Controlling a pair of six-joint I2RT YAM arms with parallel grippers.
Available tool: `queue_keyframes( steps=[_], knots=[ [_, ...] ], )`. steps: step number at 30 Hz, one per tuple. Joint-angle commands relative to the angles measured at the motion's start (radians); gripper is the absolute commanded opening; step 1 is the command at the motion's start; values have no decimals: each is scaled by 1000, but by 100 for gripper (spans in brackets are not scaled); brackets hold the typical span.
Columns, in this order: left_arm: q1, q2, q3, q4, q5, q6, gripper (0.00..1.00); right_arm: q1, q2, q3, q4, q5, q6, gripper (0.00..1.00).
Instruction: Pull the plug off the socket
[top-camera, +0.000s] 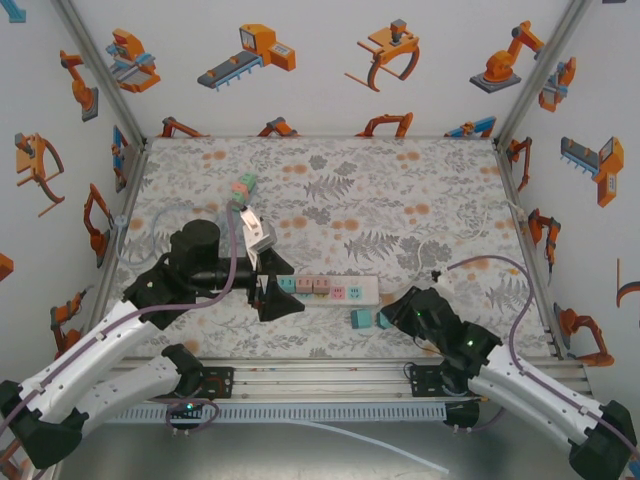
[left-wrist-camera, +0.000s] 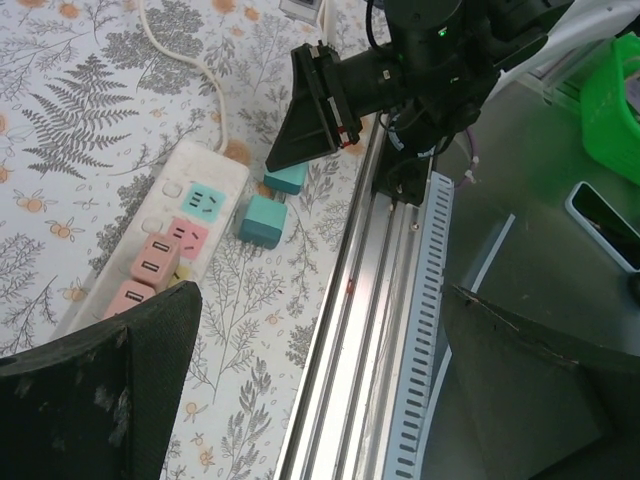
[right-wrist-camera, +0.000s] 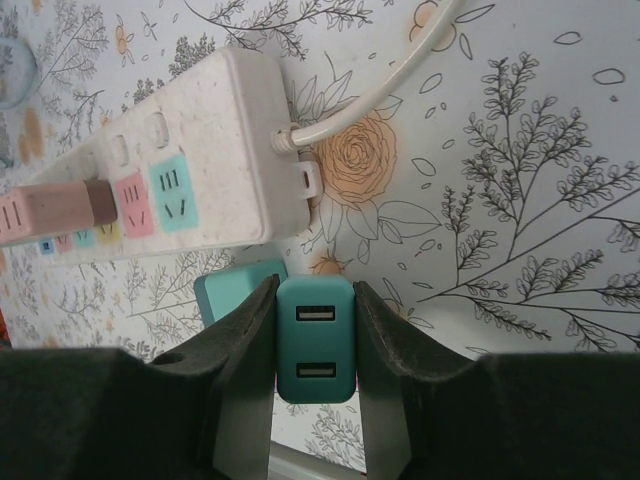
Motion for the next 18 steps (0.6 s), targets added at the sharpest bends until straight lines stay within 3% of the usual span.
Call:
queue_keyframes(
  steps=[1, 7, 14, 18],
  knots=[
    [-8, 9, -2, 23, -16, 19, 97, -1, 45, -13, 91, -3, 21, 28],
    [-11, 18, -1, 16, -39, 19, 97, -1, 126, 0, 108, -11, 24, 44],
    [-13, -3, -14, -8, -115, 27, 97, -1, 146, 19, 73, 4, 26, 47],
    [-13, -16, -19, -36, -224, 14, 97, -1, 120, 38, 16, 26, 30, 51]
  ],
)
